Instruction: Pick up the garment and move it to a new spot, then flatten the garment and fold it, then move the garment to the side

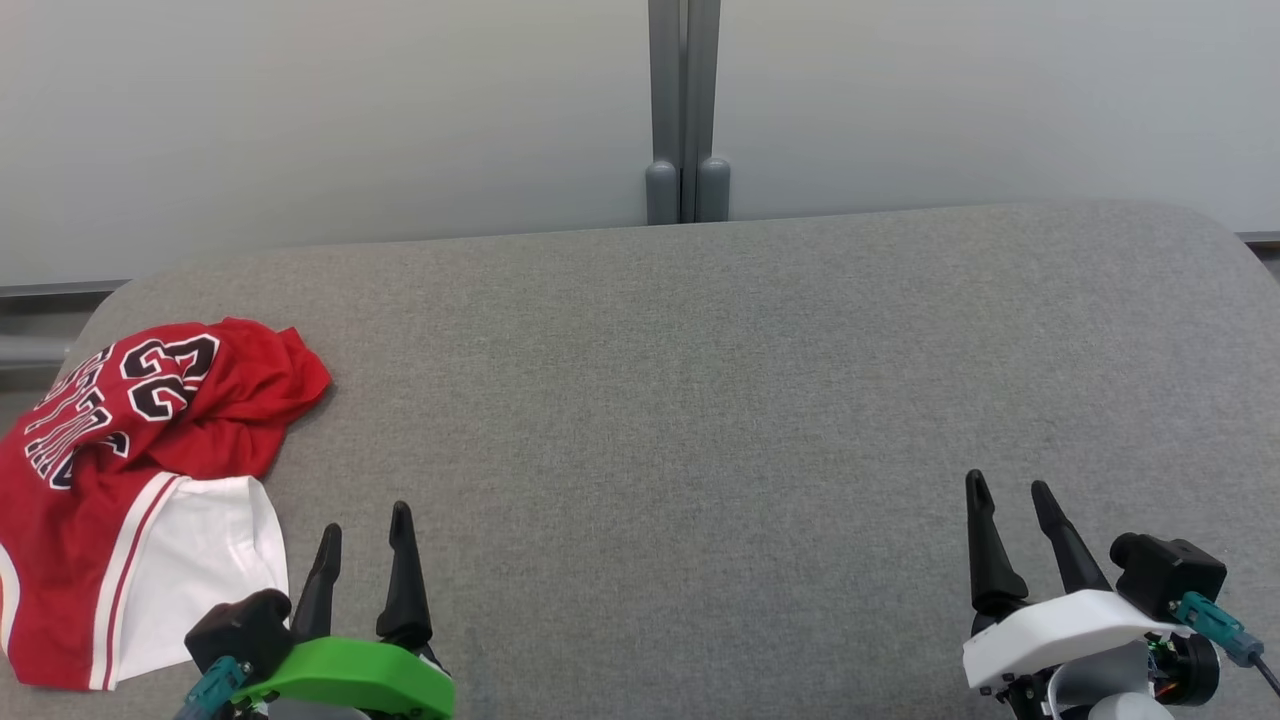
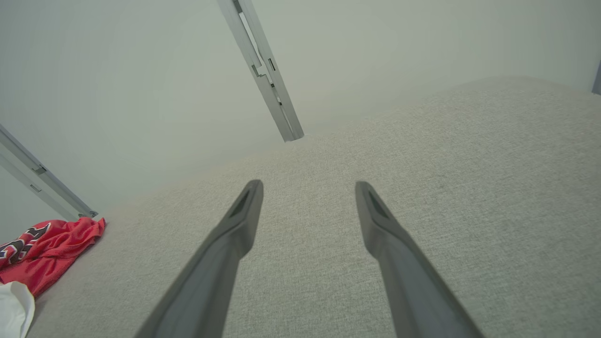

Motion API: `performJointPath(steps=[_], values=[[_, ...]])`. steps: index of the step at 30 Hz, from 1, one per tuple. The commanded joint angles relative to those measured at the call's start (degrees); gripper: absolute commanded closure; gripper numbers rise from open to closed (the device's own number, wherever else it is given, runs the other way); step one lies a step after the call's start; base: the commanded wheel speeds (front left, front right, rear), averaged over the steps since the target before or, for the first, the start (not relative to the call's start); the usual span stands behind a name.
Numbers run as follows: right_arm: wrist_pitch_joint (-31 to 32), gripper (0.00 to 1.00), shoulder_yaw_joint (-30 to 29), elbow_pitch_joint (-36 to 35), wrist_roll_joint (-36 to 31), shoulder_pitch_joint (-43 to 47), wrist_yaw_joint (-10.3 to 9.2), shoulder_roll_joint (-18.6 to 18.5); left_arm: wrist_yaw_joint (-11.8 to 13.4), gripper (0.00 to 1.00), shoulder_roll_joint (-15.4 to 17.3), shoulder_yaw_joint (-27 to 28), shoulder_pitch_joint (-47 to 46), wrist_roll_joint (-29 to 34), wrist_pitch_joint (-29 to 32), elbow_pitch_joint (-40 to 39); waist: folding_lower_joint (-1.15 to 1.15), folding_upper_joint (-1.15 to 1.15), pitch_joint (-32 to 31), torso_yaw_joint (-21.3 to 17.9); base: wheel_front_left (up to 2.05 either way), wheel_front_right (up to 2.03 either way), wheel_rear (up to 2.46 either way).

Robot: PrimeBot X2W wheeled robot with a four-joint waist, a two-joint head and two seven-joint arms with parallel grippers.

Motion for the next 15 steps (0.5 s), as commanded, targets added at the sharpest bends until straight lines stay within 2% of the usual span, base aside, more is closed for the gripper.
performJointPath(steps=[1,15], values=[[-0.7,0.00,0.2,-0.3,-2.0,0.4,0.14,-0.3,0.3,0.00,0.6,-0.2,0.4,1.9,-0.6,-0.2,0.00,0.00,0.0,0.0,0.00,0.00,0.00],[-2.8,0.00,0.7,0.7,-9.6,0.0,0.15,-0.4,1.3,0.00,0.7,-0.8,0.9,7.4,-2.7,0.8,0.00,0.00,-0.3,0.1,0.00,0.00,0.00]])
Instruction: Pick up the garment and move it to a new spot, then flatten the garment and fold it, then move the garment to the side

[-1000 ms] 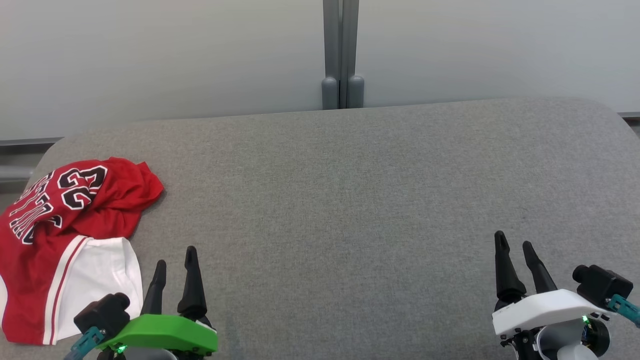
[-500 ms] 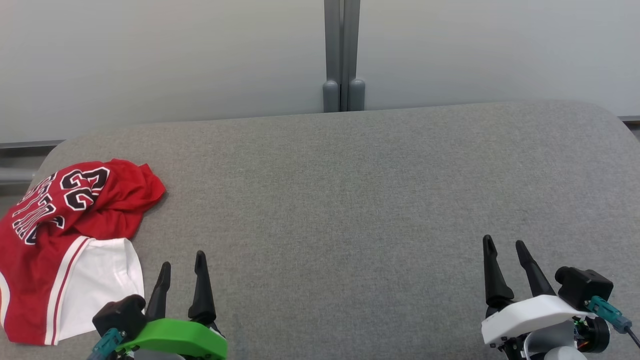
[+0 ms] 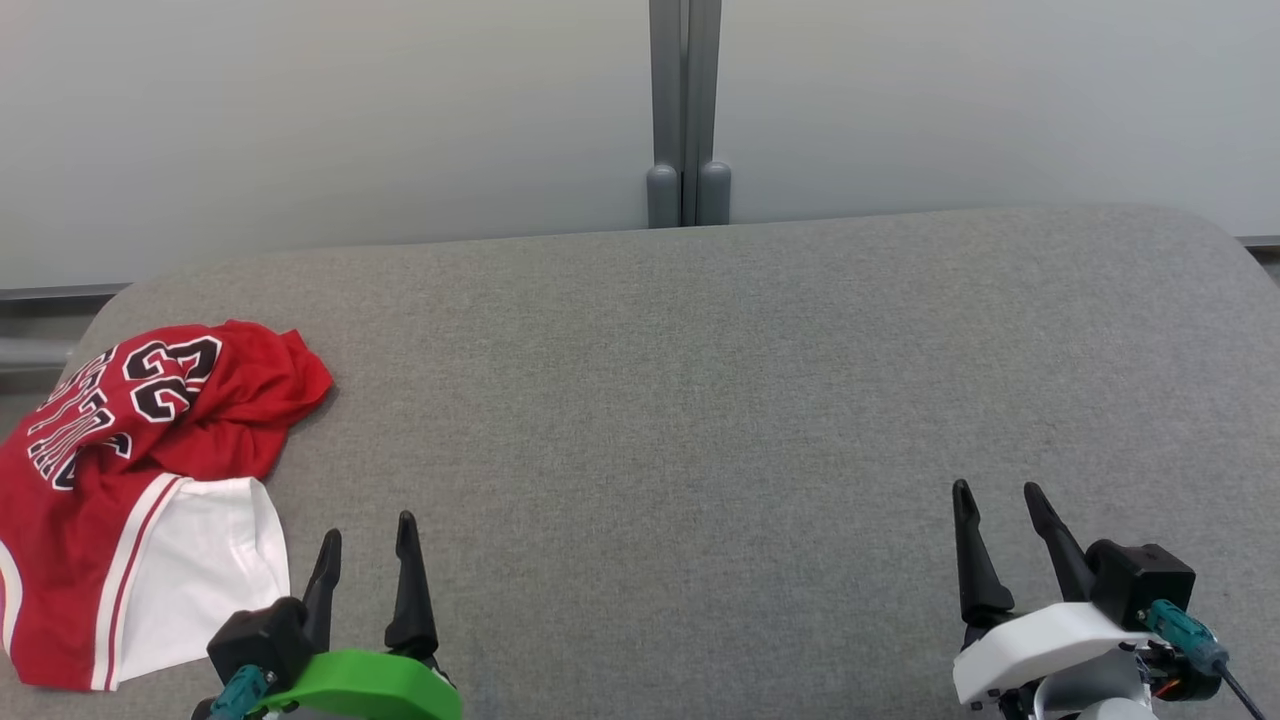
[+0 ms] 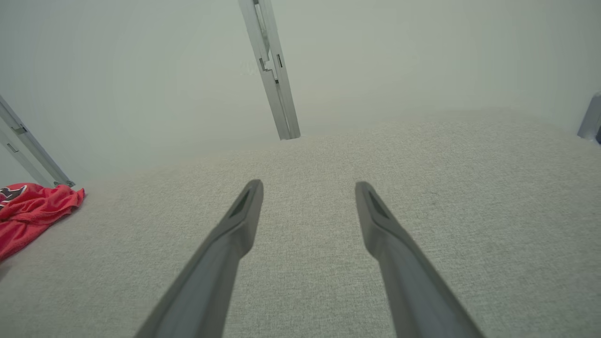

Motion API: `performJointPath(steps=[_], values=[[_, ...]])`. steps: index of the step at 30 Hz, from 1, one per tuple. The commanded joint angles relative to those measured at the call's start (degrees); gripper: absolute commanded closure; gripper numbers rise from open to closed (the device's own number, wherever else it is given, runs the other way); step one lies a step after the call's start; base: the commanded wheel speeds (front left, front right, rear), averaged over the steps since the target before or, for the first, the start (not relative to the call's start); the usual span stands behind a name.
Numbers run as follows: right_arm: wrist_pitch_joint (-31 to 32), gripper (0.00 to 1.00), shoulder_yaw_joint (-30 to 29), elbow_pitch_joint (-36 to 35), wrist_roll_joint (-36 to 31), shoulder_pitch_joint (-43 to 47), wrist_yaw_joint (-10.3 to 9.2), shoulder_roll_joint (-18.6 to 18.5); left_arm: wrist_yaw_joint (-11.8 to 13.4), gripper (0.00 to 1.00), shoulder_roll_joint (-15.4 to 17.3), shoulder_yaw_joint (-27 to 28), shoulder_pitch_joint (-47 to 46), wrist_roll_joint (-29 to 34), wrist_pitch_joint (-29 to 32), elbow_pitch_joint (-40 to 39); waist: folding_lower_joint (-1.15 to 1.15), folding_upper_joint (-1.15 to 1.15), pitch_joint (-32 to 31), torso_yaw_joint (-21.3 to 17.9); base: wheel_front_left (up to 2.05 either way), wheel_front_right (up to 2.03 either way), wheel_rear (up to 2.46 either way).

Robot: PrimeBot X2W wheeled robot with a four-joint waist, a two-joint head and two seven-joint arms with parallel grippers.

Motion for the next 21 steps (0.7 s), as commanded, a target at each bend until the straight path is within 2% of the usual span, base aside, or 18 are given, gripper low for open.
performJointPath(steps=[1,21], values=[[-0.6,0.00,0.1,-0.1,-1.4,-0.3,0.14,-0.3,0.3,0.00,0.5,-0.2,0.4,1.4,-0.6,-0.1,0.00,0.00,0.0,0.0,0.00,0.00,0.00],[-3.2,0.00,1.6,2.0,-9.7,-0.4,0.10,-0.4,1.2,0.00,0.7,-1.4,1.2,7.4,-3.1,2.1,0.00,0.00,-0.8,0.2,0.00,0.00,0.00]])
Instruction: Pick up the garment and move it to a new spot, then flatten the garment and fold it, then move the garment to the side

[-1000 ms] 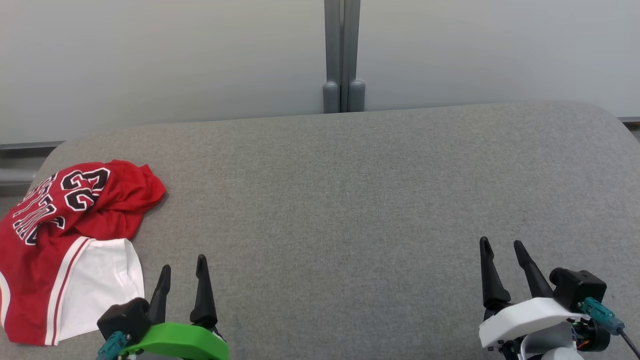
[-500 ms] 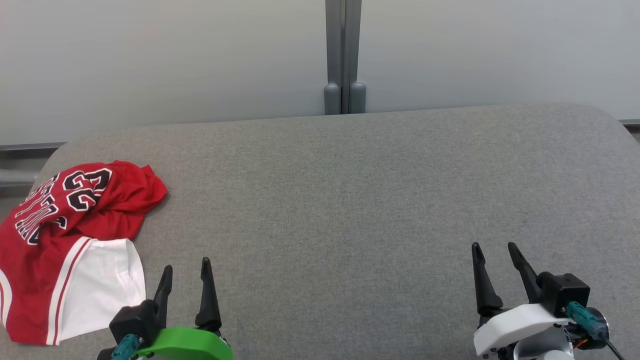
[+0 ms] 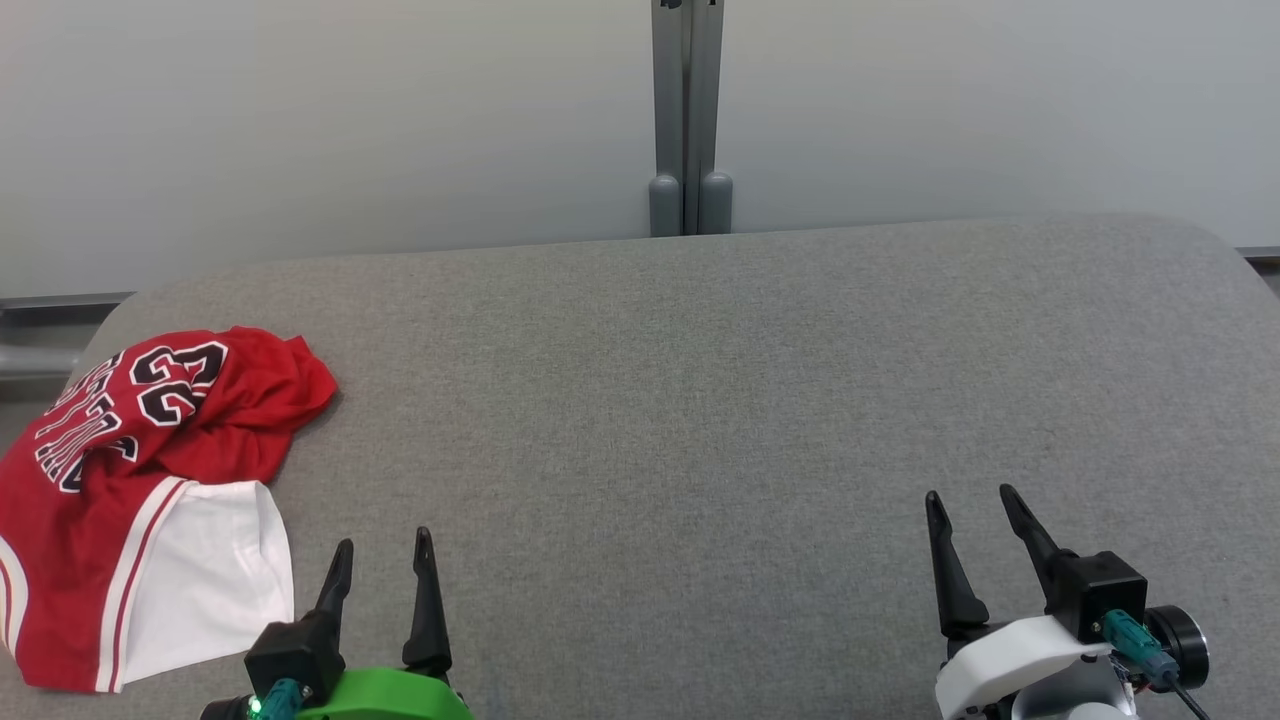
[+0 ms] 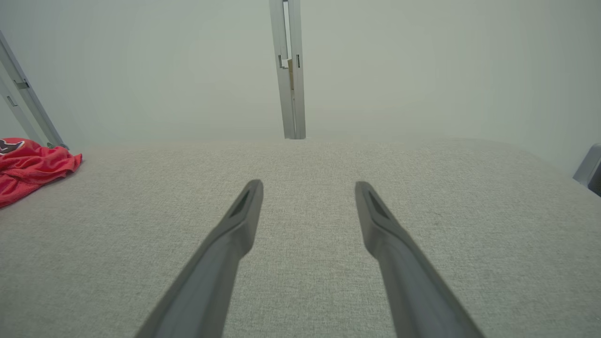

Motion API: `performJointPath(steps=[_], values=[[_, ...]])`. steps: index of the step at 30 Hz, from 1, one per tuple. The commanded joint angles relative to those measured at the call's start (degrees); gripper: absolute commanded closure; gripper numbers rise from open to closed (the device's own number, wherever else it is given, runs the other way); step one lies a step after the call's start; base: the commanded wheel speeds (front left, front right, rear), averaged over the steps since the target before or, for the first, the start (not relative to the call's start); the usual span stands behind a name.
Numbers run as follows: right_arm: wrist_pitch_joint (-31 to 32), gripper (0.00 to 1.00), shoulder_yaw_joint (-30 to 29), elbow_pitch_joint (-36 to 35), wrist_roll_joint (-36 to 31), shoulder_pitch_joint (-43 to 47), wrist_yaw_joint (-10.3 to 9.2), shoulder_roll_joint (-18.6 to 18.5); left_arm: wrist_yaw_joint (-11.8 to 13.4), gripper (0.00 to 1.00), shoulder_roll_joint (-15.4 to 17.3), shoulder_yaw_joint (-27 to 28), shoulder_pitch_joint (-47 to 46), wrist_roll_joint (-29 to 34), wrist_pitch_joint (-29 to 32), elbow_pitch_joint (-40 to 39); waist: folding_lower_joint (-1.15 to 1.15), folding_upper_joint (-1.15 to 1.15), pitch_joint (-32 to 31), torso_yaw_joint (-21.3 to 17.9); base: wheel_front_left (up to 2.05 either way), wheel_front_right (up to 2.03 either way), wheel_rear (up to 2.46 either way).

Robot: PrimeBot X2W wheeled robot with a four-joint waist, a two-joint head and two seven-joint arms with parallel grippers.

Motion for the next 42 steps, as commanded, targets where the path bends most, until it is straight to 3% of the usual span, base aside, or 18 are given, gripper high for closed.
performJointPath(steps=[1,13,33,38,42], values=[[-0.7,0.00,0.2,0.0,-1.4,-0.1,0.02,-0.3,0.4,0.00,0.5,-0.2,0.7,1.3,-0.5,0.1,0.00,0.00,-0.1,0.0,0.00,0.00,0.00],[-2.0,0.00,0.2,0.6,-5.6,0.6,0.02,-0.3,0.3,0.00,0.6,-1.1,1.0,5.3,-2.0,0.8,0.00,0.00,-0.5,0.1,0.00,0.00,0.00],[-2.0,0.00,0.0,1.5,-4.7,0.5,0.02,-0.3,0.1,0.00,0.5,-0.8,1.0,5.3,-1.8,0.4,0.00,0.00,-0.5,0.3,0.00,0.00,0.00],[-2.0,0.00,0.4,1.2,-4.0,1.2,0.02,-0.3,-0.4,0.00,0.5,-1.3,0.7,5.6,-1.8,0.8,0.00,0.00,-0.7,2.5,0.00,0.00,0.00],[-2.0,0.00,0.5,0.5,-3.2,1.8,0.02,-0.2,-0.7,0.00,0.8,-1.1,0.1,6.3,-1.7,0.4,0.00,0.00,-0.8,7.7,0.00,0.00,0.00]])
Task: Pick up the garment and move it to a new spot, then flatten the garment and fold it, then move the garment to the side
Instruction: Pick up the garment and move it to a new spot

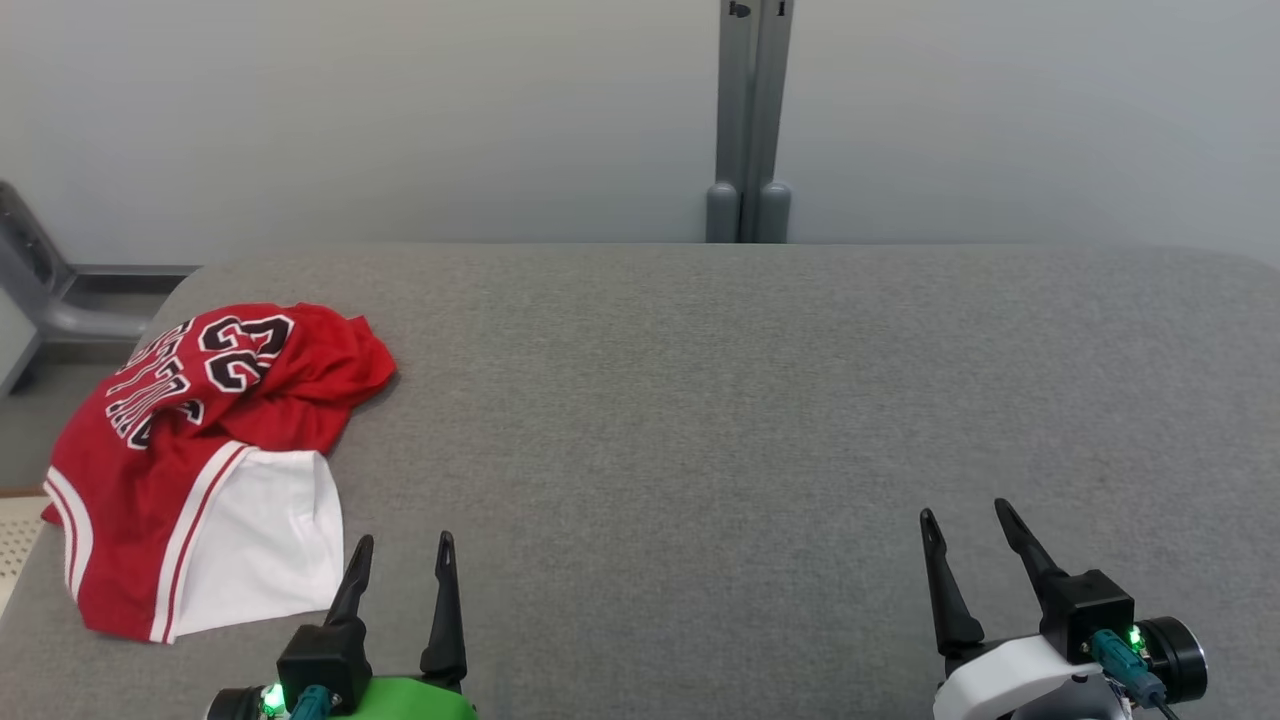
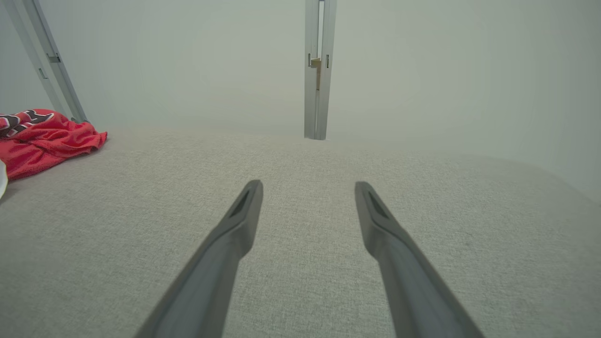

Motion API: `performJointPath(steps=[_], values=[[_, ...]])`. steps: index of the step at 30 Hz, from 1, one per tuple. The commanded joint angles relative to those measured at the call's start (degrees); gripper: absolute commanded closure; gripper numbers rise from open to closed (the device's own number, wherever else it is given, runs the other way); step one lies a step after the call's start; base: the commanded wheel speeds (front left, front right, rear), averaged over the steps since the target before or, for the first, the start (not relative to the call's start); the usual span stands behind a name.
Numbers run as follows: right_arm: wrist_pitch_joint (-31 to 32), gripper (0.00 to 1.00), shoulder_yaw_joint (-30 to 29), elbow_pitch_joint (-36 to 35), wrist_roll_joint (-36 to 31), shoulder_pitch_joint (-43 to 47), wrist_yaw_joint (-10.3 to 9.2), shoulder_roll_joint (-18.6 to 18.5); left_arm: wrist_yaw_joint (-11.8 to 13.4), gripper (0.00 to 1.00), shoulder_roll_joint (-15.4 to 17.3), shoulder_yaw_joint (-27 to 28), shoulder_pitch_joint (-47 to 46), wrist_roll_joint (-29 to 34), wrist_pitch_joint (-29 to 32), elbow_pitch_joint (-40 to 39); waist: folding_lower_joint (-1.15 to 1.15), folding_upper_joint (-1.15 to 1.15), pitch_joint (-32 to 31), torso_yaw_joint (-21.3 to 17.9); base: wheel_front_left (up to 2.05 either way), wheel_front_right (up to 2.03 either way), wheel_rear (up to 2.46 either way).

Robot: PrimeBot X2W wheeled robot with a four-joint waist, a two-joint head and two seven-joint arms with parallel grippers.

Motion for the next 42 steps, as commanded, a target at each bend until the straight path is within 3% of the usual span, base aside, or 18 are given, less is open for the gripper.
performJointPath(steps=[1,10,14,22,31,42], values=[[-0.2,0.00,0.2,-0.5,0.4,0.7,0.01,-0.1,-0.2,0.00,0.6,0.3,-0.3,0.4,0.0,-0.2,0.00,0.00,-0.1,4.8,0.00,0.00,0.00],[-0.2,0.00,1.0,-0.8,1.3,-1.0,0.01,-0.1,0.4,0.00,2.0,2.1,-0.9,1.6,0.0,-1.5,0.00,0.00,0.7,18.2,0.00,0.00,0.00],[-0.2,0.00,2.1,-0.6,1.5,-2.9,0.01,-0.1,0.8,0.00,2.2,3.6,-0.6,0.8,0.0,-2.5,0.00,0.00,1.8,21.6,0.00,0.00,0.00],[-0.2,0.00,5.4,0.9,1.6,-6.3,0.00,-0.2,2.0,0.00,2.1,6.6,1.3,-0.4,0.0,-5.0,0.00,0.00,3.2,22.7,0.00,0.00,0.00],[-0.2,0.00,4.8,0.7,1.1,-4.7,0.01,-0.2,1.1,0.00,2.8,9.4,1.7,-0.3,0.0,-4.4,0.00,0.00,3.0,22.8,0.00,0.00,0.00],[-0.2,0.00,1.9,-2.5,-2.2,-4.4,0.01,-0.2,-1.9,0.00,10.5,11.0,-10.4,1.2,1.1,-0.2,0.00,0.00,5.6,20.6,0.00,0.00,0.00]])
